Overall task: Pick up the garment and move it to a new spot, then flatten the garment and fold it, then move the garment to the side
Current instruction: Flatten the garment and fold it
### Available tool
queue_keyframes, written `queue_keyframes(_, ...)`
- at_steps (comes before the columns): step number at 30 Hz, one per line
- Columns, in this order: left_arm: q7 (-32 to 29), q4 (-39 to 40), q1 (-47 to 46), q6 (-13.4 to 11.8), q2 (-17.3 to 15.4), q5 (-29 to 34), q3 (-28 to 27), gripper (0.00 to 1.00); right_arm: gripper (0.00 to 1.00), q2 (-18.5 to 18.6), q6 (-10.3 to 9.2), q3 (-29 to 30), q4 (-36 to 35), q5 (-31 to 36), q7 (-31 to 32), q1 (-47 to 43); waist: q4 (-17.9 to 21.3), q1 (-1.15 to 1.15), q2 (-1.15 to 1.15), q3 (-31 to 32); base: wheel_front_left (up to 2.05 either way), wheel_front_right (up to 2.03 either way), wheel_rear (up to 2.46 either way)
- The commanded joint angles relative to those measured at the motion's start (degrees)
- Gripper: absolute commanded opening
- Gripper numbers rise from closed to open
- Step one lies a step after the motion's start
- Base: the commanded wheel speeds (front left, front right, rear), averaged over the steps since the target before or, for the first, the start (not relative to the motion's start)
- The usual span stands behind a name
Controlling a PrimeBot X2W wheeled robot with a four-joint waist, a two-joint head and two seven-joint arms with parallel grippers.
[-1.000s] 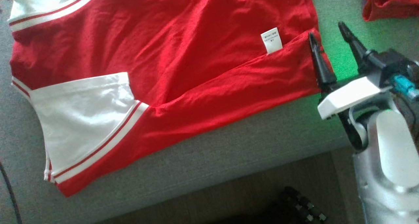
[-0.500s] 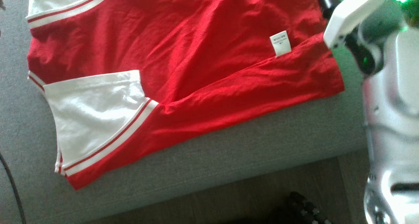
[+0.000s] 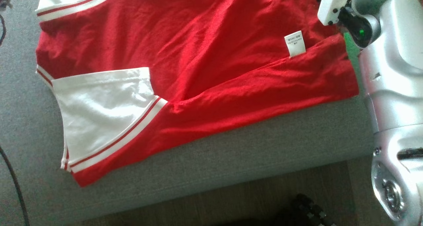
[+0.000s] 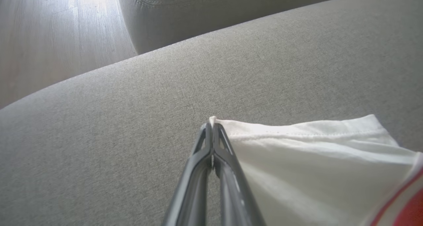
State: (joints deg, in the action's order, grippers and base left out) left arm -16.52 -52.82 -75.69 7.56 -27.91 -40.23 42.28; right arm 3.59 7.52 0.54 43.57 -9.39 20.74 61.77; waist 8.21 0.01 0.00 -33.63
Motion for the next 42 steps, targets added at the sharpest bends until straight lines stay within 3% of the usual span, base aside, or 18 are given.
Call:
queue_keyframes(1,0.45,0.85,-3.35,-0.08,-2.67,-0.39,-0.94,0.0,0.84,-0.7,-0.03,-0.89,-1.05,-0.6,-0.76,2.05,0.0,-0.01,0.0,0.0,0.0,0.0,0.0)
queue_keyframes(4,0.77,0.48,-3.71,-0.08,-2.75,-0.89,-0.05,0.0,0.47,-0.7,-0.03,-1.58,1.07,-0.64,-2.01,3.16,0.01,-0.01,0.0,0.03,0.0,0.0,0.0)
queue_keyframes(9,1.54,-0.06,-4.39,-0.08,-3.02,-1.49,1.37,0.0,0.0,-0.7,-0.03,-2.14,3.5,0.26,-4.45,4.91,0.04,-0.01,0.0,0.09,0.0,0.0,0.0)
queue_keyframes(27,23.94,1.1,-8.97,-0.08,-3.19,0.04,3.42,0.0,0.0,0.11,-0.03,3.9,7.57,5.22,-16.41,9.94,-2.95,-0.01,0.0,0.25,0.0,0.0,0.0)
queue_keyframes(32,29.03,6.47,-5.98,-0.08,-5.04,-2.81,4.36,0.0,0.0,2.61,-0.03,3.21,7.55,3.16,-18.03,7.3,-4.36,-0.01,0.0,1.34,0.0,0.0,0.0)
queue_keyframes(42,31.19,19.93,7.33,-0.35,-10.31,-9.42,2.49,0.0,0.0,7.94,-0.03,0.74,3.6,-2.46,-17.84,-0.59,-7.33,-0.01,0.0,3.86,0.0,0.0,0.0)
